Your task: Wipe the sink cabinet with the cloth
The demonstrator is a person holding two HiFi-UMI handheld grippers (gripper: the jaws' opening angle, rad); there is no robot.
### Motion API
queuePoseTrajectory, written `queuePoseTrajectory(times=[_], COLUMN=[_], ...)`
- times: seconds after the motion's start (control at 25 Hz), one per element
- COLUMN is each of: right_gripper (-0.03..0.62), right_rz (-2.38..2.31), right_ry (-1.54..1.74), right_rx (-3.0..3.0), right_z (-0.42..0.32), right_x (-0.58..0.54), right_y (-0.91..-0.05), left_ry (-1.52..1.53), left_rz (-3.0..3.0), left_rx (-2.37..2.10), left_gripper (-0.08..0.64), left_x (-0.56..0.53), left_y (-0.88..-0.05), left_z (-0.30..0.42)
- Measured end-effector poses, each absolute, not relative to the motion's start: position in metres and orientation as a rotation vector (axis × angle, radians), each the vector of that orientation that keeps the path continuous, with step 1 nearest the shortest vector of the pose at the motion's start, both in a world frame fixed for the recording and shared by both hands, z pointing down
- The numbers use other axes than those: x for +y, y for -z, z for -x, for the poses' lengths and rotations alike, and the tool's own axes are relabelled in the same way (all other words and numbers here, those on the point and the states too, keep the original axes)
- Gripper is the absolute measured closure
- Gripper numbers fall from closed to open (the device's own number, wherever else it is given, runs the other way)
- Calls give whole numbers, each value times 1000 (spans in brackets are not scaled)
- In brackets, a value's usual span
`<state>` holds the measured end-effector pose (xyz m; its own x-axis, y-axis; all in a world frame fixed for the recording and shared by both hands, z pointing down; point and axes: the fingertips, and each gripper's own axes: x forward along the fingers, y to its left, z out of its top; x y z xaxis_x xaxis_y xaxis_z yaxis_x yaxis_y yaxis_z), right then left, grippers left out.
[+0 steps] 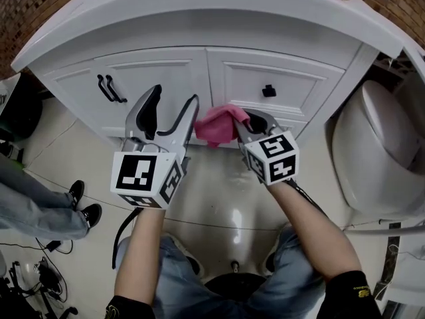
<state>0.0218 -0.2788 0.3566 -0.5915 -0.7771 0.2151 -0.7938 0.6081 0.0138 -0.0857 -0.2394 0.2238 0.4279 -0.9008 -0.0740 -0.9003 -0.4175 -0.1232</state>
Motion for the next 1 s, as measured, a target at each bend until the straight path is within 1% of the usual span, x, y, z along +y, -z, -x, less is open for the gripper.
queuePoseTrajectory(times=[0.2, 0.32, 0.52, 0.84, 1.0], right_gripper=[572, 572, 572, 572, 568], right_rz=[-1313, -1370, -1518, -1755, -1773], right_ry=[-85, -64, -112, 76, 143], right_rx=[-2607, -2525, -2433, -2119, -2024], right_z=[7, 2, -56, -174, -209], right_x=[-304, -308, -306, -288, -281], right_y=[-362, -368, -359, -359, -353], left_ry=[5, 26, 21, 27, 18], left_rz=[2527, 2513, 2535, 2571, 2569], left_rx=[1615, 1622, 1626, 1552, 1540], left_gripper=[262, 262, 262, 262, 262], left_x=[-240, -244, -250, -254, -254], left_y=[-222, -222, -226, -230, -227], left_z=[94, 102, 100, 66, 58])
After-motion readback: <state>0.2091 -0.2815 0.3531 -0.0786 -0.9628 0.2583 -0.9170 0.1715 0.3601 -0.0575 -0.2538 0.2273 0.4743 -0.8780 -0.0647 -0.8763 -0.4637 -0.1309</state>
